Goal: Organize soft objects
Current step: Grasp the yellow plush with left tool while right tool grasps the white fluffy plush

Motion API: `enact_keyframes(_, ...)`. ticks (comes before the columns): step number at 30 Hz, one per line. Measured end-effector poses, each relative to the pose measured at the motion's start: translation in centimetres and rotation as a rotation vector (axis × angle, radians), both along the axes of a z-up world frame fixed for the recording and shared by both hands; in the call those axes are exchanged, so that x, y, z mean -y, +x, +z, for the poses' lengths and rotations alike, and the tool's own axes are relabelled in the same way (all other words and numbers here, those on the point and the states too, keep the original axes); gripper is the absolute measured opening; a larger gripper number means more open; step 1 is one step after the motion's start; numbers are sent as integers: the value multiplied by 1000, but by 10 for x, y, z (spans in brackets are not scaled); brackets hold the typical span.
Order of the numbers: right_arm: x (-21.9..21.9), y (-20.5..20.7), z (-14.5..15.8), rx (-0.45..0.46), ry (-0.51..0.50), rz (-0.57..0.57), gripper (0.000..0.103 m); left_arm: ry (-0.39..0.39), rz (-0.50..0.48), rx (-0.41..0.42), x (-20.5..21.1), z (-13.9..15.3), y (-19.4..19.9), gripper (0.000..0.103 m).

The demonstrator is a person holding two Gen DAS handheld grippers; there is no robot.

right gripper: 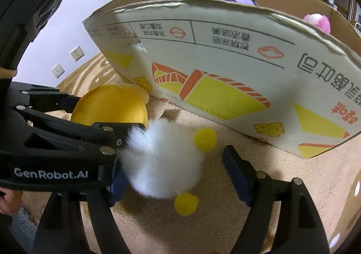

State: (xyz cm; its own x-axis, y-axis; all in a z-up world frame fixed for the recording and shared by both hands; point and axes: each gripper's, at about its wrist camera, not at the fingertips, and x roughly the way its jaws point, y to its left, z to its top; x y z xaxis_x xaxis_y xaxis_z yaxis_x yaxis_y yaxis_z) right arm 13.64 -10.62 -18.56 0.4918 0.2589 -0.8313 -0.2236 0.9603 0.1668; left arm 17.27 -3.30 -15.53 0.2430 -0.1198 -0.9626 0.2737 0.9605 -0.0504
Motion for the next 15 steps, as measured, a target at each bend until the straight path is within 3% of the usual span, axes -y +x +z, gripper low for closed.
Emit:
enact_keyframes(7, 10, 3, 2, -17, 69, -38, 78, 67, -7, 58, -8, 15, -9, 58)
enact_keyframes(11, 9, 2, 4, -17, 87, -20, 62, 58, 49, 59, -22, 21, -6, 58)
enact_keyframes(12, 7, 1, 5, -15, 91, -9, 52, 59, 59, 60, -26, 21, -5, 58)
enact_keyframes(14, 1, 1, 7, -9, 96, 11, 42, 65, 85, 67, -34, 24, -7, 58)
enact_keyframes(15, -2, 0, 8, -5, 84, 17, 42, 63, 92, 70, -35, 27, -9, 58)
